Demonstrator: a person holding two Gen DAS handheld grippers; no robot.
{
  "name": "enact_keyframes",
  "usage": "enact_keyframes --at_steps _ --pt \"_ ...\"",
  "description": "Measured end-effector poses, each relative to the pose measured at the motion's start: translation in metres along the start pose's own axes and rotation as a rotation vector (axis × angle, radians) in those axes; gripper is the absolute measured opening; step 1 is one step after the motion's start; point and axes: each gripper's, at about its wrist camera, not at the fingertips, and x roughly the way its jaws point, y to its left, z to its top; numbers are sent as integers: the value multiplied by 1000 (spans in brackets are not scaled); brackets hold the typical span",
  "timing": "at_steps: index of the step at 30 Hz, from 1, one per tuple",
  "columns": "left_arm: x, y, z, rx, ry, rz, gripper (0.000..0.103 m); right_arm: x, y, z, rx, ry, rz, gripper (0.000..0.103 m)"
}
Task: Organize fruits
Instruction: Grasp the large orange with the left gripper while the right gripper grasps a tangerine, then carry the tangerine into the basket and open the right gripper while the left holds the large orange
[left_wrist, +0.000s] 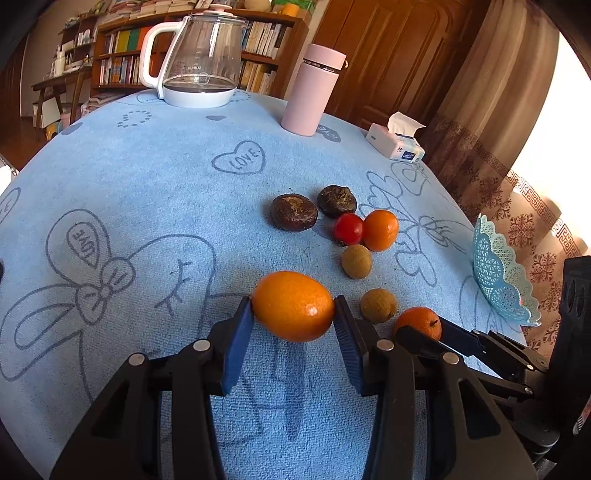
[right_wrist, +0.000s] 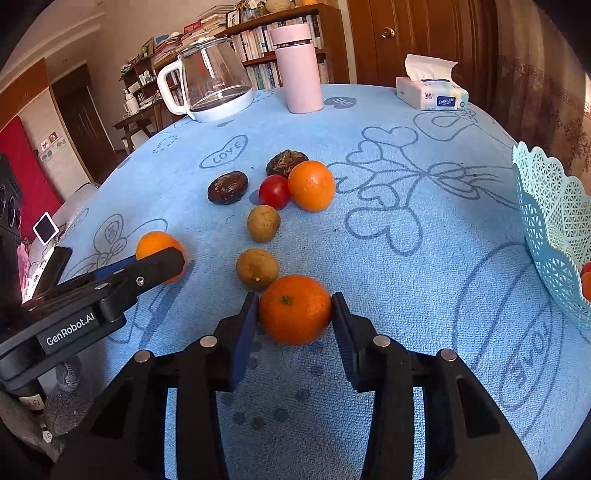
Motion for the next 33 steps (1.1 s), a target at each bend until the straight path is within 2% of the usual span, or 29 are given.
enact_keyframes --at_steps 14,33 --pt "5 0 -1 3 18 21 45 -7 -5 0 36 -23 4 41" --pt "7 -16 -2 79 16 121 45 -37 -31 6 112 -115 -5 41"
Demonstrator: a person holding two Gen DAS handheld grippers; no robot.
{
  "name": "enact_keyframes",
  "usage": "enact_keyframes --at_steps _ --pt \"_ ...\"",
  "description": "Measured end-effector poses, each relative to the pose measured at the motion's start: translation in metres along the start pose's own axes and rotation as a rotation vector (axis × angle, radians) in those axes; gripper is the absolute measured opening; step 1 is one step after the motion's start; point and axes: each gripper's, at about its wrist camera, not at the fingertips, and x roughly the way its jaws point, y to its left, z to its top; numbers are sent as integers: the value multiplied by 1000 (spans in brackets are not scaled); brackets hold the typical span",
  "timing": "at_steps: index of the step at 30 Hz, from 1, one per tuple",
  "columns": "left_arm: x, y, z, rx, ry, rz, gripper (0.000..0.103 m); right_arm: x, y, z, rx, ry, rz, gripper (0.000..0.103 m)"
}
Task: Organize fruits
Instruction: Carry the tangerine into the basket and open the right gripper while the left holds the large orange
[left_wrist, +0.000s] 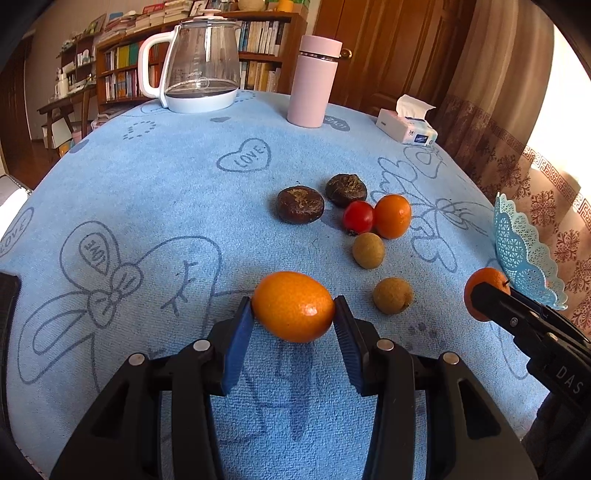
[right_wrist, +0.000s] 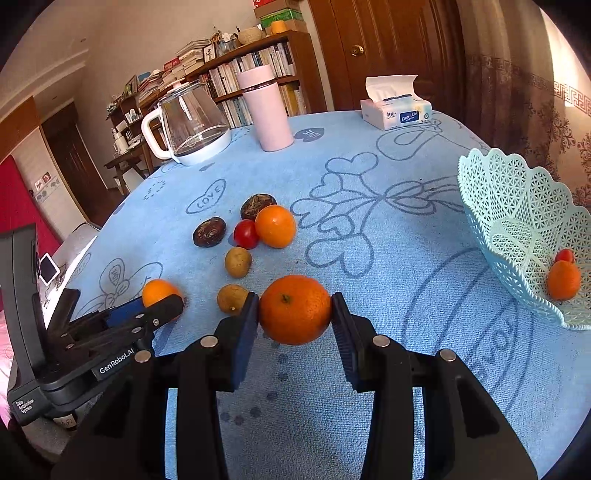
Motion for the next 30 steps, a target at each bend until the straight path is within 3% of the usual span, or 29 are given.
enact_keyframes --at_steps 12,30 --pt "-2 -13 0 54 -6 65 45 -34 -32 16 64 -105 -43 41" --pt "-10 -46 5 138 -29 83 45 -74 -117 23 228 -221 -191 41"
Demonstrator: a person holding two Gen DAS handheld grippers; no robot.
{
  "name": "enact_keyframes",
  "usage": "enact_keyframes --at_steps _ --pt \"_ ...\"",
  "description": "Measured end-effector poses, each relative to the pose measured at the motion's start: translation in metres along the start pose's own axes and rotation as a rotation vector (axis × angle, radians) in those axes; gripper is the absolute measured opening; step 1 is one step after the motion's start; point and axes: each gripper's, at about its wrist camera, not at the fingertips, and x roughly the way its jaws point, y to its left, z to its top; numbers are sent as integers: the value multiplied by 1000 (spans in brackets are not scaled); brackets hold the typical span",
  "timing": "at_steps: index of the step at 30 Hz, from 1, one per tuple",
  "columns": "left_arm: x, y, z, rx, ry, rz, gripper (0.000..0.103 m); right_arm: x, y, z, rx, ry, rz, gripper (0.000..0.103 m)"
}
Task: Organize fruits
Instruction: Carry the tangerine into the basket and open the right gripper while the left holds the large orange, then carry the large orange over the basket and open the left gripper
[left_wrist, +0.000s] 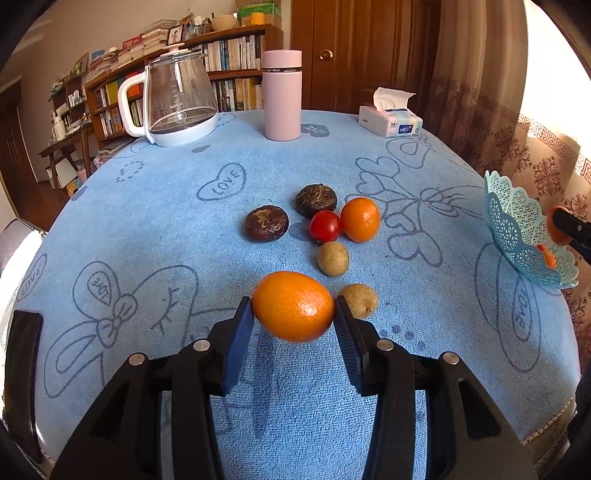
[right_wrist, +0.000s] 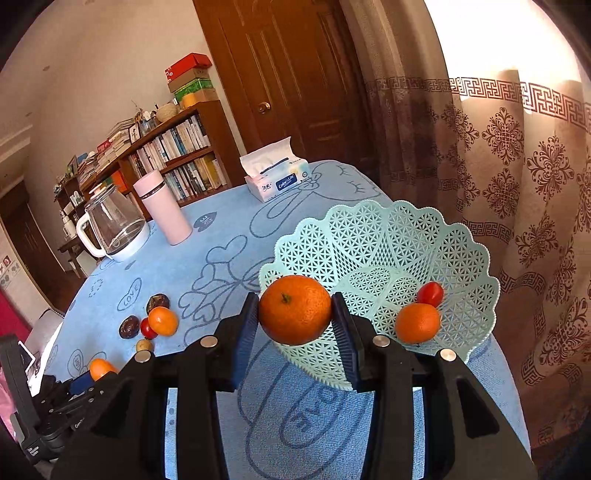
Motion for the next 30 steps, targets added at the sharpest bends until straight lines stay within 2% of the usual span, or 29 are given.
enact_keyframes --at_steps 12,30 --pt "-6 -26 7 50 -21 -2 45 10 -36 -6 57 17 -51 42" --pt "-9 -47 13 90 -33 -5 45 10 -44 -9 72 12 -37 43"
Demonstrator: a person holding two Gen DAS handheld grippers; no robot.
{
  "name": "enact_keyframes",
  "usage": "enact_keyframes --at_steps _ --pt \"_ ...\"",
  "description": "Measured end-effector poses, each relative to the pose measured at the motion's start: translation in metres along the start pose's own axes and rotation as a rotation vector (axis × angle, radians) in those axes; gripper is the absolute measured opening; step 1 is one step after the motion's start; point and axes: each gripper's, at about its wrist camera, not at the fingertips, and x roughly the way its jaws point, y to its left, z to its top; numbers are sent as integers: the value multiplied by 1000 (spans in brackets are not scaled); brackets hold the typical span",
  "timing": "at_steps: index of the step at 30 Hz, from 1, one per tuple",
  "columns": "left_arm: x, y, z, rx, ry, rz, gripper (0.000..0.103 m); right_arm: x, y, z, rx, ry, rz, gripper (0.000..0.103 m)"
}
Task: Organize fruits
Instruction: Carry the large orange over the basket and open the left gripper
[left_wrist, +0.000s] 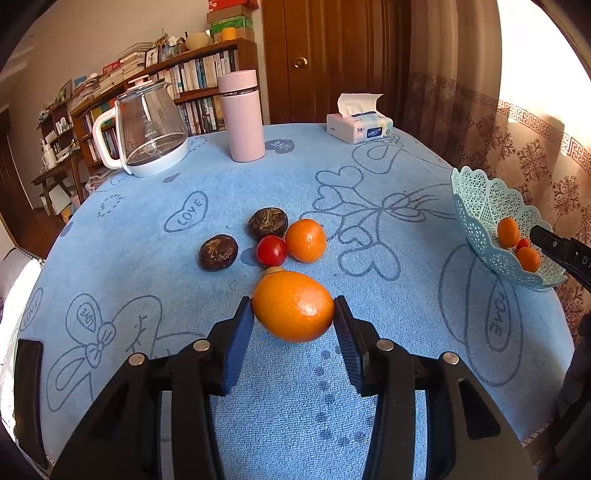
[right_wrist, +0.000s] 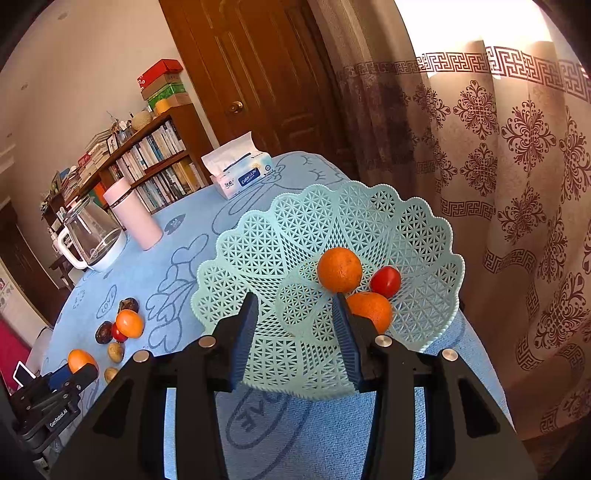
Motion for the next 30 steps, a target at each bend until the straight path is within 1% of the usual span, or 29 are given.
enact_keyframes --at_steps 5,6,7,8,30 --pt "0 -5 5 12 -10 -6 45 1 1 -1 -1 2 -1 44" --pt "0 -6 6 14 -12 -8 45 1 1 -1 0 1 -2 46" --pt "0 -7 7 17 -14 -9 45 1 1 -1 1 -1 -1 50" --pt "-1 -8 7 20 -16 -10 45 0 1 -1 1 -5 -3 51" --pt "0 -43 28 87 -54 -58 45 -5 -4 2 3 -29 -13 52"
